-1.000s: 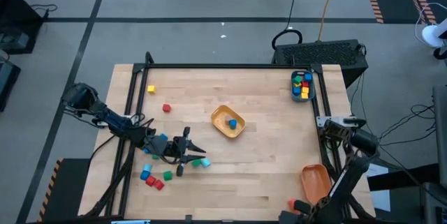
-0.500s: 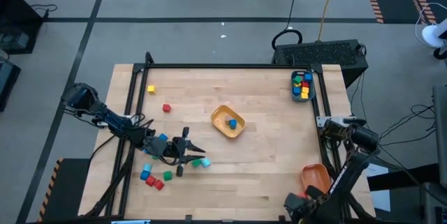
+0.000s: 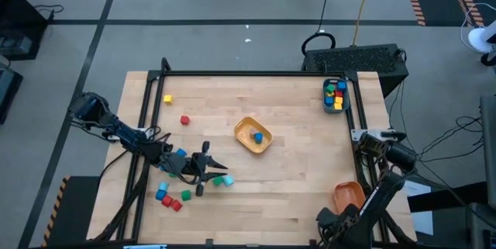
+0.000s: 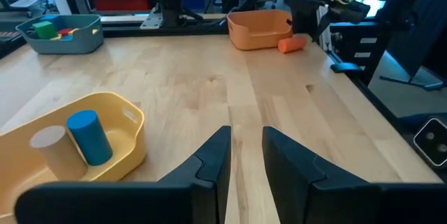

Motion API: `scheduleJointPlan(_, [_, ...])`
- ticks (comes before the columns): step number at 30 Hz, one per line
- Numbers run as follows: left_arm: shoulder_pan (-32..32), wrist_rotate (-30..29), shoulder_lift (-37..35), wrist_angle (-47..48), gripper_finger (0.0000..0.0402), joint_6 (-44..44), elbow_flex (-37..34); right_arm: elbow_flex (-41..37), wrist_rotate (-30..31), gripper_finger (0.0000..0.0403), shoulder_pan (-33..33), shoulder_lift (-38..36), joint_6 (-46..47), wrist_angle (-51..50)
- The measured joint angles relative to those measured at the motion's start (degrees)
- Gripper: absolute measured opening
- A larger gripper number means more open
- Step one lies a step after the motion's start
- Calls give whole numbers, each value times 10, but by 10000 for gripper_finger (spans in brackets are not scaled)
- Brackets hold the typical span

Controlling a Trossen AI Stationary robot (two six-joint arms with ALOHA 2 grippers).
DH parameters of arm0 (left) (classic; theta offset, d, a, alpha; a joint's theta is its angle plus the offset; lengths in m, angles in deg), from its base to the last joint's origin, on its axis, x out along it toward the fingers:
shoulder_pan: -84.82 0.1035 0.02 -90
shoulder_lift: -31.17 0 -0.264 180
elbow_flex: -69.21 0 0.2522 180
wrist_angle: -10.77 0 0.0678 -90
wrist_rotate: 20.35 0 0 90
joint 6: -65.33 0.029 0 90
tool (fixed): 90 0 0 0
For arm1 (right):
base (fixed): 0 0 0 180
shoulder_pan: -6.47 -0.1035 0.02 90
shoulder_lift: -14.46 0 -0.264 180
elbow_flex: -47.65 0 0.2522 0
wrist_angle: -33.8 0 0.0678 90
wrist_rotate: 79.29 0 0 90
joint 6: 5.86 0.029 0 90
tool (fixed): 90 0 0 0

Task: Sort blocks by size
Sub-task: Put the orange cylindrical block into the yellow bin

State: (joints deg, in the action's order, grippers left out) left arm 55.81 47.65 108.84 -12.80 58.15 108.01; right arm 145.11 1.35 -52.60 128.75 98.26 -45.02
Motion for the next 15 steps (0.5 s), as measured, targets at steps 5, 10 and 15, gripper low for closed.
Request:
scheduleJointPlan(5, [0, 0, 0, 5, 87, 0, 0, 0, -24, 197, 6, 21, -16, -4])
scheduleJointPlan(10, [0, 0, 0, 7, 87, -11, 0, -3, -28, 195, 14, 43, -40, -1])
scheduleJointPlan(15, [-1, 0, 0, 8, 87, -15, 0, -2, -30, 190, 29, 54, -77, 9])
